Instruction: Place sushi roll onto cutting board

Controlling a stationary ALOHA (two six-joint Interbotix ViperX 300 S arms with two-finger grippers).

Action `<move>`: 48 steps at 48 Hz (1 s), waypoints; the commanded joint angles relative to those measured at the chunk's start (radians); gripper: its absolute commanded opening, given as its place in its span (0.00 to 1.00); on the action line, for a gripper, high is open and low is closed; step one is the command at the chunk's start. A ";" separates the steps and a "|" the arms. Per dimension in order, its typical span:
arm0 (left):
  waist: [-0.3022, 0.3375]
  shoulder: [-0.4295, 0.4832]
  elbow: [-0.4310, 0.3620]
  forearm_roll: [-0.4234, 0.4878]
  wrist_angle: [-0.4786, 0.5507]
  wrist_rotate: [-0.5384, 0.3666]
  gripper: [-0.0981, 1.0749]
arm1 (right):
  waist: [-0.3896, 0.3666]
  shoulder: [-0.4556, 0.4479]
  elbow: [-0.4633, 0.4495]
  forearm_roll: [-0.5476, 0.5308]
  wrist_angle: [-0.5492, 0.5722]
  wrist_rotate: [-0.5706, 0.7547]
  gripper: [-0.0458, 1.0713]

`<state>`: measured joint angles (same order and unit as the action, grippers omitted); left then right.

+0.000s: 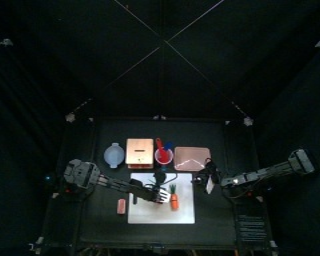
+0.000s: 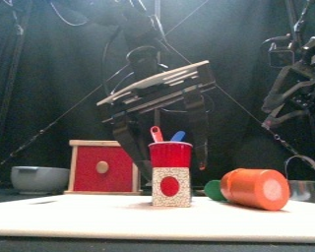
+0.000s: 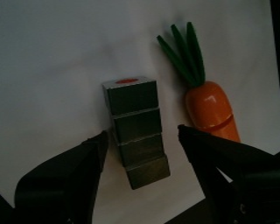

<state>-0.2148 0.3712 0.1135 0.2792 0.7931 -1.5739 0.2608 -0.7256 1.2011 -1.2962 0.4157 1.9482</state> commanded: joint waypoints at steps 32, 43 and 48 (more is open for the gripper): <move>-0.092 -0.696 0.584 0.554 -0.472 0.245 0.89 | 0.114 -0.064 -0.083 -0.129 0.003 0.003 0.83; -0.063 -0.871 0.756 0.678 -0.606 0.242 0.89 | 0.112 -0.055 -0.075 -0.066 -0.008 0.005 0.83; -0.037 -0.893 0.784 0.699 -0.643 0.249 0.89 | 0.109 -0.051 -0.072 -0.034 -0.003 0.005 0.83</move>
<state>-0.2715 -0.5047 0.8958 0.9603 0.1779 -1.3315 0.3712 -0.7808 1.1413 -1.3438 0.4111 1.9512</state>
